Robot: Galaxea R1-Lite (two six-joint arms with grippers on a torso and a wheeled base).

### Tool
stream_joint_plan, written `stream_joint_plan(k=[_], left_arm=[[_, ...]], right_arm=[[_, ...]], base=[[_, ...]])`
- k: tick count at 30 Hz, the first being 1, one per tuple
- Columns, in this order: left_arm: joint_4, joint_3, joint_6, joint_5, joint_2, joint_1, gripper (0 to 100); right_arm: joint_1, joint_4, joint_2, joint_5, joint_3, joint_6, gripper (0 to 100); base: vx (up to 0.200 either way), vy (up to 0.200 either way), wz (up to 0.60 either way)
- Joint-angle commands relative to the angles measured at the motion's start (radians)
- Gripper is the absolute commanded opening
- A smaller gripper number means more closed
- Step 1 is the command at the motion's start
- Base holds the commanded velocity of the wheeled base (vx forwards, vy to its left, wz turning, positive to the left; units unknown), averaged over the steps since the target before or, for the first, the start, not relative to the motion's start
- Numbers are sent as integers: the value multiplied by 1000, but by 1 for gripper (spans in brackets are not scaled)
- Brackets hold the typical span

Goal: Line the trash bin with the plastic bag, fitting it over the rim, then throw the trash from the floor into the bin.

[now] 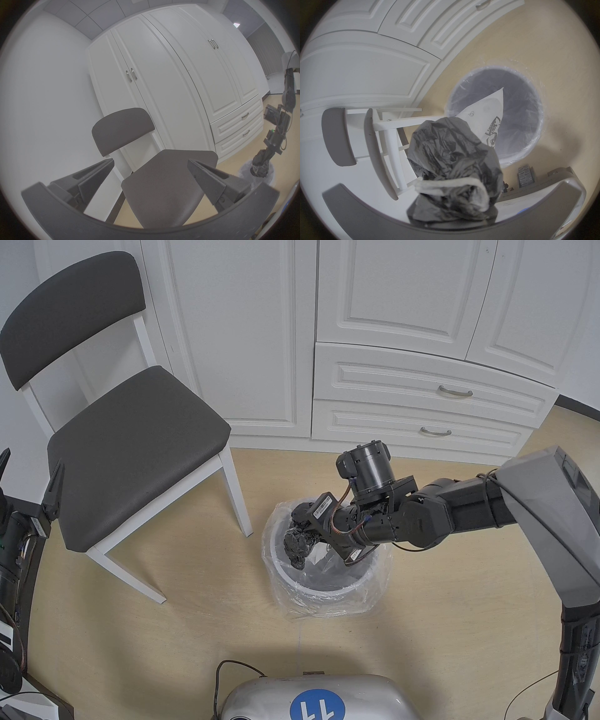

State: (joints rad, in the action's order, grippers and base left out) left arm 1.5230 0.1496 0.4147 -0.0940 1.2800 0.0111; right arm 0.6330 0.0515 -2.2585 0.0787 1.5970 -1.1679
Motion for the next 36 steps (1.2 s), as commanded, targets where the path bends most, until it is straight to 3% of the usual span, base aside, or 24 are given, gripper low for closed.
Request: stream_joint_plan(k=[1, 11, 28, 36], left_arm=[[0, -2, -2, 0, 5, 1, 100], [0, -12, -1, 2, 9, 1, 100], [2, -15, -1, 5, 7, 1, 100], [2, -13, -1, 5, 5, 1, 100]], right_arm=[[-7, 1, -61, 0, 17, 1, 0], [-7, 24, -102, -11, 15, 2, 0], [86, 25, -78, -17, -58, 24, 0], [31, 103, -72, -36, -60, 22, 0]], base=[[0, 0, 0], [0, 0, 0], [0, 0, 0], [0, 0, 0]])
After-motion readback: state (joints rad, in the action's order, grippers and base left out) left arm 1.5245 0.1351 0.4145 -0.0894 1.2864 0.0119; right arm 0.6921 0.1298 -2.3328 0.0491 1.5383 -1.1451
